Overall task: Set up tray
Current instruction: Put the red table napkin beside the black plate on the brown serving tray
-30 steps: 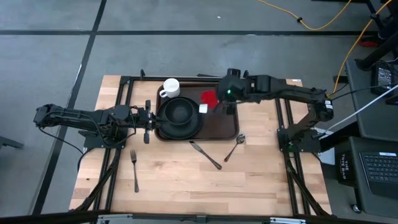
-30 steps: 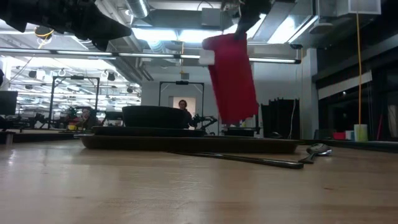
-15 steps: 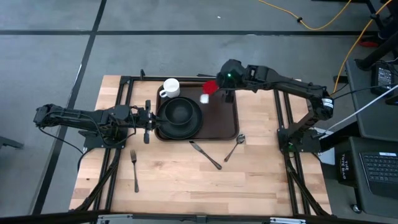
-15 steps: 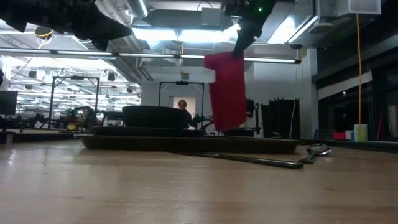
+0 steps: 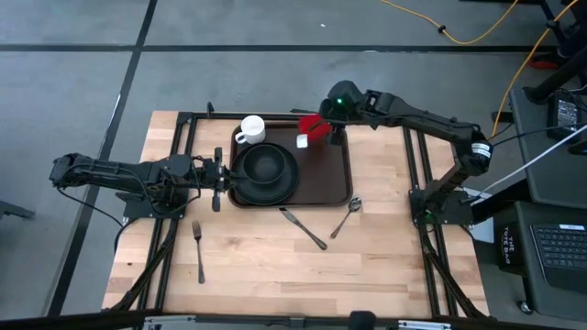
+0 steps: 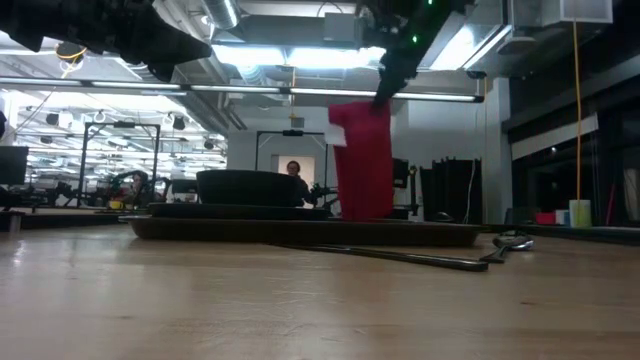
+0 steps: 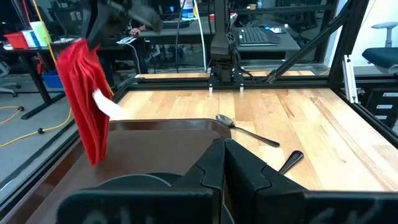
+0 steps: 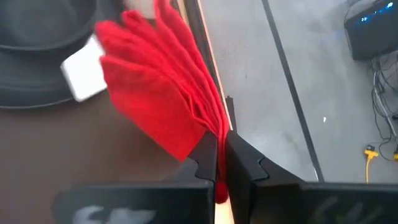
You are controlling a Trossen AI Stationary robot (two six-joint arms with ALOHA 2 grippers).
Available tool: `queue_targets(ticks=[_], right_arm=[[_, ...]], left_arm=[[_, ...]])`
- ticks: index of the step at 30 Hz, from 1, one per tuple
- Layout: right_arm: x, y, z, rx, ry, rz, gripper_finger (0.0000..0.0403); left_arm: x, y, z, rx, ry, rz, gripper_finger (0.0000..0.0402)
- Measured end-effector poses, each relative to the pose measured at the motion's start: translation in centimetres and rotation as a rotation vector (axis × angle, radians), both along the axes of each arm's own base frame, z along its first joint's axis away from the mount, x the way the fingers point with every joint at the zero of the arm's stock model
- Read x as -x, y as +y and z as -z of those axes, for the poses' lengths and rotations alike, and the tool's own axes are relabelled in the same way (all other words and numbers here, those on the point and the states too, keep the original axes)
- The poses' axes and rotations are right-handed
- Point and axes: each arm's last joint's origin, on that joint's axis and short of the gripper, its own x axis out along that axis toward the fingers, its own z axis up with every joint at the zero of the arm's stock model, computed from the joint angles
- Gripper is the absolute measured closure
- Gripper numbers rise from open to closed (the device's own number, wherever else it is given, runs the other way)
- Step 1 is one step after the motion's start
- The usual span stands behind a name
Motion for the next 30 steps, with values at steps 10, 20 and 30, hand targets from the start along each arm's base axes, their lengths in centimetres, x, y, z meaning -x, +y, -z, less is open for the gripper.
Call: queue_targets(ticks=[10,20,30], right_arm=[[0.7,-0.6,6.0,-0.103,0.017,0.025,0.0387],[0.7,-0.5,6.4,-0.099,0.021,0.028,0.0387],[0.1,-1.6,-0.1,0.128,-0.076,0.121,0.0387]], left_arm=[[0.0,0.0,0.0,0.000,0.000,0.000,0.0398],[0.0,0.0,0.0,0.000,0.000,0.000,0.0394],[0.0,0.0,0.0,0.000,0.000,0.000,0.0394]])
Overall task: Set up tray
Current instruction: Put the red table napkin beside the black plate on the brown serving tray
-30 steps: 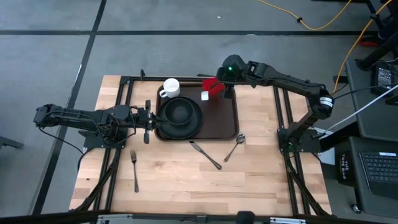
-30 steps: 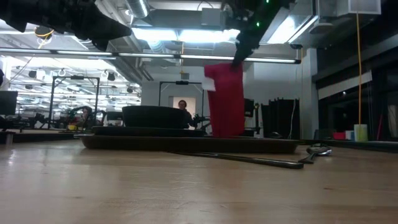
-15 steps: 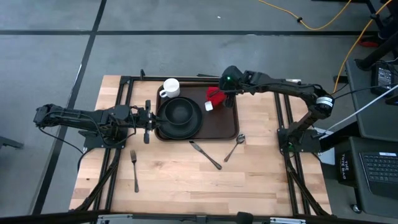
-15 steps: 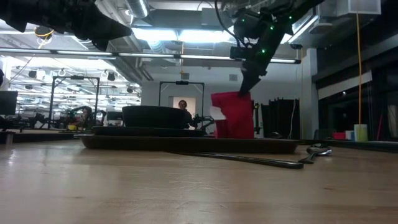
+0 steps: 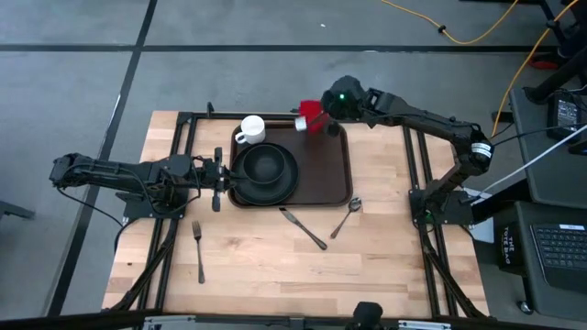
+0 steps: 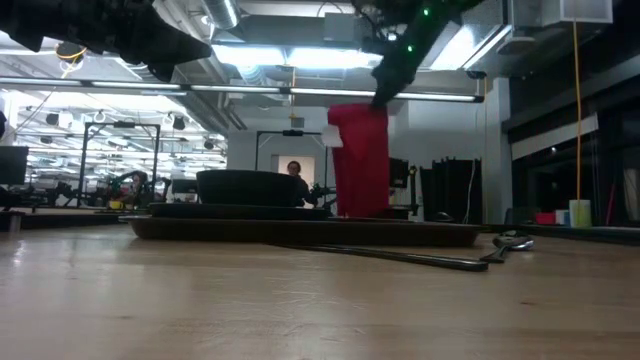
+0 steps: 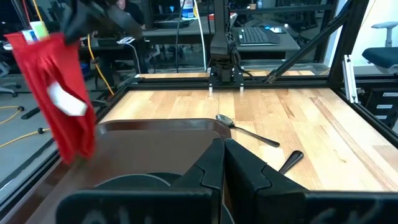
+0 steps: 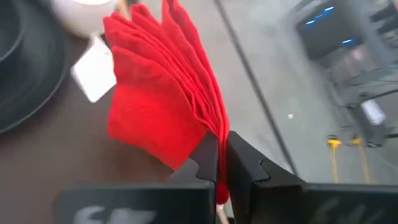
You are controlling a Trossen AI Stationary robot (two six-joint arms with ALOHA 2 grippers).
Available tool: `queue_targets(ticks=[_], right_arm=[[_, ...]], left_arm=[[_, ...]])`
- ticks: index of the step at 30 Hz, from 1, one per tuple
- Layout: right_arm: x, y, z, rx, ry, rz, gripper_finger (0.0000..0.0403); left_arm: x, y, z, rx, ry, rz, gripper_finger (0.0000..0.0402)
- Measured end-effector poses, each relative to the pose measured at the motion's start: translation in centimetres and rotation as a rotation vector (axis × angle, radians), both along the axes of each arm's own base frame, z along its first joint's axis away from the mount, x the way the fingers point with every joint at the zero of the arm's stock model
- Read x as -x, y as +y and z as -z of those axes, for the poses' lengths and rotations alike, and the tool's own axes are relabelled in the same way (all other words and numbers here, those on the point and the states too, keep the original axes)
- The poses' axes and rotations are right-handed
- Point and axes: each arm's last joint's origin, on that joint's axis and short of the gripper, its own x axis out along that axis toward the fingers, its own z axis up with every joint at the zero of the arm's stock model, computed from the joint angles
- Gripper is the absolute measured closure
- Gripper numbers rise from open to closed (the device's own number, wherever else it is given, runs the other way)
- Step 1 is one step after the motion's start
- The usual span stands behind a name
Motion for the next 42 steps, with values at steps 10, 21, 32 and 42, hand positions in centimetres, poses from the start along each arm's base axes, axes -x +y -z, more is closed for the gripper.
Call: queue_targets(ticks=[10,21,32,42], right_arm=[[-0.1,-0.2,-1.6,0.013,-0.089,0.100,0.0387],[-0.7,1.4,5.1,-0.229,0.033,0.174,0.0387],[-0.9,3.6,6.0,-0.282,0.059,0.179,0.0387],[-1.9,5.0,7.4,-0.326,0.084,0.196,0.0387]], left_arm=[[0.0,0.0,0.0,0.000,0.000,0.000,0.0397],[0.0,0.0,0.0,0.001,0.000,0.000,0.0398],[0.0,0.0,0.0,0.002,-0.001,0.000,0.0394],[0.0,0.0,0.0,0.026,-0.003,-0.003,0.0393]])
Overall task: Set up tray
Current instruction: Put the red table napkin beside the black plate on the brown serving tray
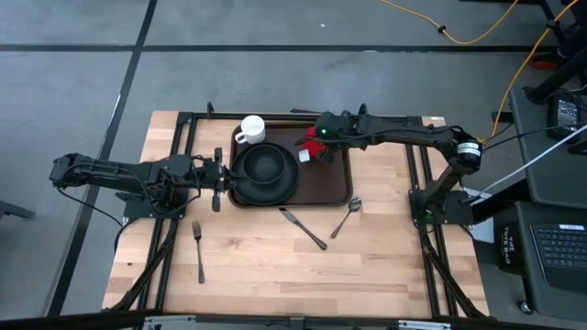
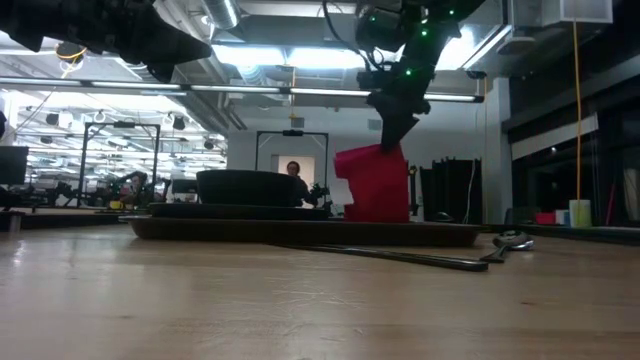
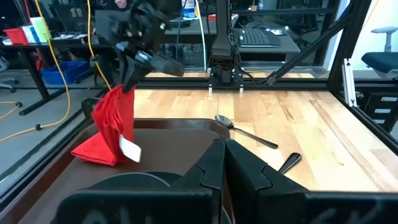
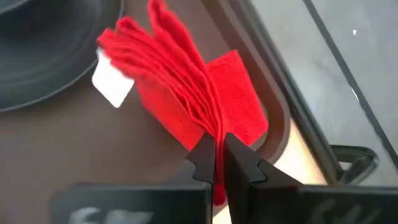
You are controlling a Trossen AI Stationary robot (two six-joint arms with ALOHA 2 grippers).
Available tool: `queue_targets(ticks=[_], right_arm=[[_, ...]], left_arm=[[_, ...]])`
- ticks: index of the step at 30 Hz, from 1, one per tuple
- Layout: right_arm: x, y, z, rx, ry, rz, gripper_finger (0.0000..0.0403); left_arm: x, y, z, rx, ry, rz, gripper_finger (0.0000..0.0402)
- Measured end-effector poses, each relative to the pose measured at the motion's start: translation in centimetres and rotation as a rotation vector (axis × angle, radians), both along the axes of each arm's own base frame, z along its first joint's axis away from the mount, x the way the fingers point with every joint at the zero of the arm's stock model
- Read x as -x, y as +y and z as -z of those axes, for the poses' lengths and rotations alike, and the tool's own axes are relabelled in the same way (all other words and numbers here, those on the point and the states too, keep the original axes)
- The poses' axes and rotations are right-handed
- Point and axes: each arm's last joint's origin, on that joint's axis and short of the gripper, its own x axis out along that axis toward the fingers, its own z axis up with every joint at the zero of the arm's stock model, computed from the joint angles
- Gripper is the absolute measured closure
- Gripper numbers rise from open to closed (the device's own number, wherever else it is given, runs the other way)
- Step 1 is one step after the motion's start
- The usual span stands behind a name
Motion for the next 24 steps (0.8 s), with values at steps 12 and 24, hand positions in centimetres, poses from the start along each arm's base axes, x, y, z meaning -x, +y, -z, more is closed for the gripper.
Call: queue_targets(ticks=[12,24], right_arm=[[0.2,1.5,4.9,-0.042,-0.008,-0.024,0.0387],[-0.1,4.1,5.3,-0.074,-0.010,-0.041,0.0371]], left_arm=[[0.0,0.0,0.0,0.000,0.000,0.000,0.0398],[0.0,0.0,0.0,0.000,-0.001,0.000,0.0397]])
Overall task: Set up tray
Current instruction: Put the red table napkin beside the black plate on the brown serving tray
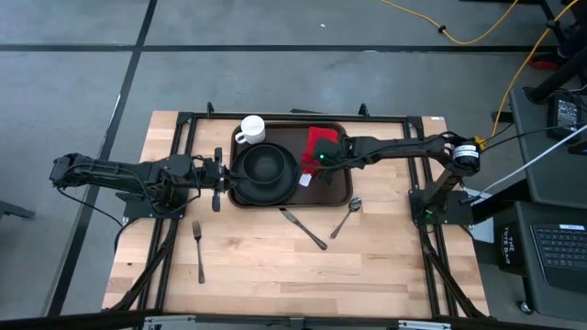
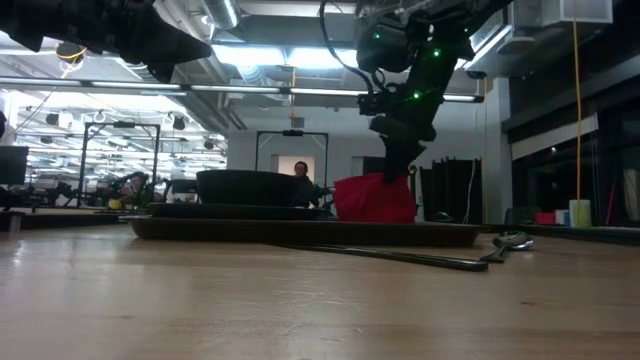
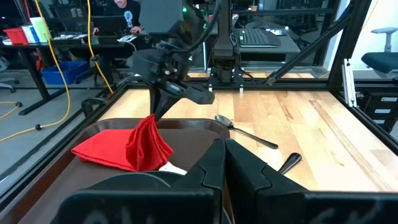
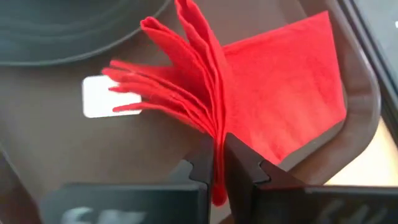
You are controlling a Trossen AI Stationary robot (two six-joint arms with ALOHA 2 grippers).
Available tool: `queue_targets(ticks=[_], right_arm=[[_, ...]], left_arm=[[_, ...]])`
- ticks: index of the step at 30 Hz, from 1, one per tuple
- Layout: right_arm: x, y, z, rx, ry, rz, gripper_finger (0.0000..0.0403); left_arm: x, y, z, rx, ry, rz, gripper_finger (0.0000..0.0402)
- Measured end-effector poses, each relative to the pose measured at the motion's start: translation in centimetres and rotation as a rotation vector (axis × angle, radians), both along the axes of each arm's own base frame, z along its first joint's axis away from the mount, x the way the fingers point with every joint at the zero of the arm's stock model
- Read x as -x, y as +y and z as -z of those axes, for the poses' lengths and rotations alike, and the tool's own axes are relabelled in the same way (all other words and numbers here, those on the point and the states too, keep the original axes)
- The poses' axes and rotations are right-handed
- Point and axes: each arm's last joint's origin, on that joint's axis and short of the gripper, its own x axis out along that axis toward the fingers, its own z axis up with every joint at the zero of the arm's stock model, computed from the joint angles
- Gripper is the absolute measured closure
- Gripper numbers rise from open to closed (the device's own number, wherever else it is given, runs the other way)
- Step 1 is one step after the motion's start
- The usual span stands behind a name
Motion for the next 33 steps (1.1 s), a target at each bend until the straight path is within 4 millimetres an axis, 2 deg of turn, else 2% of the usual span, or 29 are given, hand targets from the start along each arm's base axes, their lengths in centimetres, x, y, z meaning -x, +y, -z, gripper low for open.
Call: queue_targets(ticks=[7,14,27,33], right_arm=[[0.61,0.20,0.26,-0.032,0.055,0.031,0.0360],[0.62,0.58,0.39,-0.148,0.048,-0.028,0.0357],[0.89,0.62,0.48,-0.151,0.080,-0.033,0.0350],[0.93,0.63,0.50,-0.134,0.103,-0.088,0.0349]], left_arm=[[0.00,0.00,0.00,0.000,0.000,0.000,0.0394],[0.00,0.00,0.00,0.000,0.000,0.000,0.0394],[0.00,0.00,0.00,0.003,0.000,0.000,0.0398],[0.00,0.00,0.00,0.003,-0.001,-0.001,0.0398]])
